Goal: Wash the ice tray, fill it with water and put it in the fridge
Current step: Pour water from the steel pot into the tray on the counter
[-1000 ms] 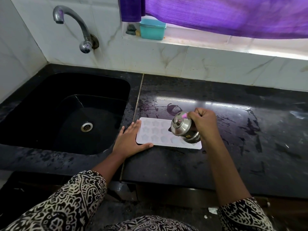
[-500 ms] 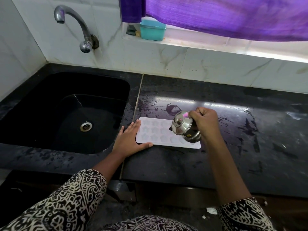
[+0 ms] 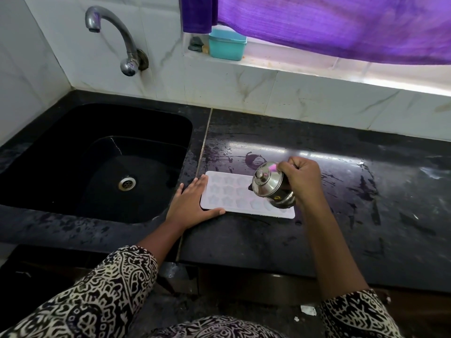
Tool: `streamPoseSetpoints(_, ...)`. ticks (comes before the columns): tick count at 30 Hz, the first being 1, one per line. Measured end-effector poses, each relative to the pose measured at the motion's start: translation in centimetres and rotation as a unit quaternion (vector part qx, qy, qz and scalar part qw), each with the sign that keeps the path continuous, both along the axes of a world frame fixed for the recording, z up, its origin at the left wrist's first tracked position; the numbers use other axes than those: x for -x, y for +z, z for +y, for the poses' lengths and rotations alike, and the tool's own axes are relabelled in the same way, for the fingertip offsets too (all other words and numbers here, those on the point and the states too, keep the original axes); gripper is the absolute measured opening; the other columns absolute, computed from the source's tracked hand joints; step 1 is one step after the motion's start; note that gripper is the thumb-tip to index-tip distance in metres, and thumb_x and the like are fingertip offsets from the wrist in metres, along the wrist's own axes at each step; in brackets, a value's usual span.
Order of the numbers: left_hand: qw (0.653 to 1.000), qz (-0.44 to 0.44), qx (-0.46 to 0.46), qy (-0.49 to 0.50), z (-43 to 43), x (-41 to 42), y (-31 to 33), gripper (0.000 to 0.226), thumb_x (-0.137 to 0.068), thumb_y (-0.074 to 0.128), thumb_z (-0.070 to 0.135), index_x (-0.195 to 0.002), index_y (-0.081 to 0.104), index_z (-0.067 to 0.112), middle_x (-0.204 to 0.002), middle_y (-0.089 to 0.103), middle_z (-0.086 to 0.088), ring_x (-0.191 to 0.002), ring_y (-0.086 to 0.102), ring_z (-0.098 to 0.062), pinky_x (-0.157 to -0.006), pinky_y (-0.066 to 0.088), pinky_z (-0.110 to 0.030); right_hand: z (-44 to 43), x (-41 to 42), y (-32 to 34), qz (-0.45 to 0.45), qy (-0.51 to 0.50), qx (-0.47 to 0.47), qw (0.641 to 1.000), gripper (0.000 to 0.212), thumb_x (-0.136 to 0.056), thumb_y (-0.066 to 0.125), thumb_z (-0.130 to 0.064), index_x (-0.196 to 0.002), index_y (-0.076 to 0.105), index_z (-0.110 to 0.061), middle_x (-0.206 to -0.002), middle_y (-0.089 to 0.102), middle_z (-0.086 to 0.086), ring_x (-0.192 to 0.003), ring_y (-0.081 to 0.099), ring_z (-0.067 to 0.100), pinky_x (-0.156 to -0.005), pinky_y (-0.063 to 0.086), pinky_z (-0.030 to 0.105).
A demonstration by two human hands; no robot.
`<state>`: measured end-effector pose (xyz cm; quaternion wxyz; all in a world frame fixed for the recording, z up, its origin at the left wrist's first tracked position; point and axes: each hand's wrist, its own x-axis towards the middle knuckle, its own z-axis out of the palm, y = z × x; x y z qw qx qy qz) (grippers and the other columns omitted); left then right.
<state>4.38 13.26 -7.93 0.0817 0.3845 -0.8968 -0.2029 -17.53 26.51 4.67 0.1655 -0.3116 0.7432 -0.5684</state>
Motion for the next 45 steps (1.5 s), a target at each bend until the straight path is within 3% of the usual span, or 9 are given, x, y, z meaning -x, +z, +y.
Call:
streamPoseSetpoints(4,1.0,-0.002,0.0,0.0,0.0,0.0,0.0,0.124,-0.057,0.027,0.096,-0.156,0.006,0.024,-0.163,0.008,0.011,-0.149,0.007,-0.005,-0.121,0.0,-0.039,0.0,0.1,0.2,-0.018,-0.005,0.01,1.0,0.039,-0.072,0.066,-0.009,-0.047,0.038,-0.021,-0.048,0.03,-0.002,-0.048,0.029,0.012,-0.05,0.029,0.024)
streamPoseSetpoints(7,1.0,-0.005,0.001,0.001,0.0,0.0,-0.1,0.124,-0.057,0.026,0.096,-0.156,0.004,0.025,-0.163,0.007,0.012,-0.149,0.006,-0.004,-0.121,0.0,-0.038,0.4,0.5,0.1,-0.09,-0.024,0.033,0.995,0.034,-0.075,0.064,-0.006,-0.052,0.042,-0.017,-0.049,0.035,0.001,-0.047,0.034,0.012,-0.048,0.033,0.021)
streamPoseSetpoints(13,1.0,-0.003,-0.002,0.0,0.0,0.0,0.0,0.124,-0.057,0.026,0.097,-0.156,0.003,0.025,-0.163,0.007,0.011,-0.149,0.006,-0.005,-0.121,0.0,-0.038,1.6,1.5,-0.6,-0.193,-0.072,0.081,0.975,0.03,-0.079,0.059,0.001,-0.056,0.046,-0.014,-0.037,0.043,-0.012,-0.036,0.042,0.001,-0.04,0.036,0.011)
streamPoseSetpoints(27,1.0,-0.009,0.004,-0.002,0.0,0.1,0.2,0.125,-0.057,0.025,0.097,-0.156,0.004,0.024,-0.163,0.009,0.01,-0.149,0.007,-0.007,-0.12,0.001,-0.039,2.9,2.5,-1.4,-0.026,-0.053,0.02,0.998,0.038,-0.072,0.064,-0.01,-0.042,0.042,-0.02,-0.041,0.033,-0.011,-0.044,0.03,0.009,-0.046,0.03,0.02)
streamPoseSetpoints(45,1.0,-0.009,0.004,-0.003,0.1,0.0,0.4,0.123,-0.058,0.029,0.095,-0.156,0.004,0.024,-0.163,0.01,0.01,-0.149,0.008,-0.007,-0.12,0.002,-0.039,2.7,2.0,-0.9,0.045,-0.032,0.0,0.998,0.044,-0.075,0.066,-0.007,-0.046,0.036,-0.02,-0.037,0.03,-0.013,-0.04,0.027,0.006,-0.05,0.03,0.023)
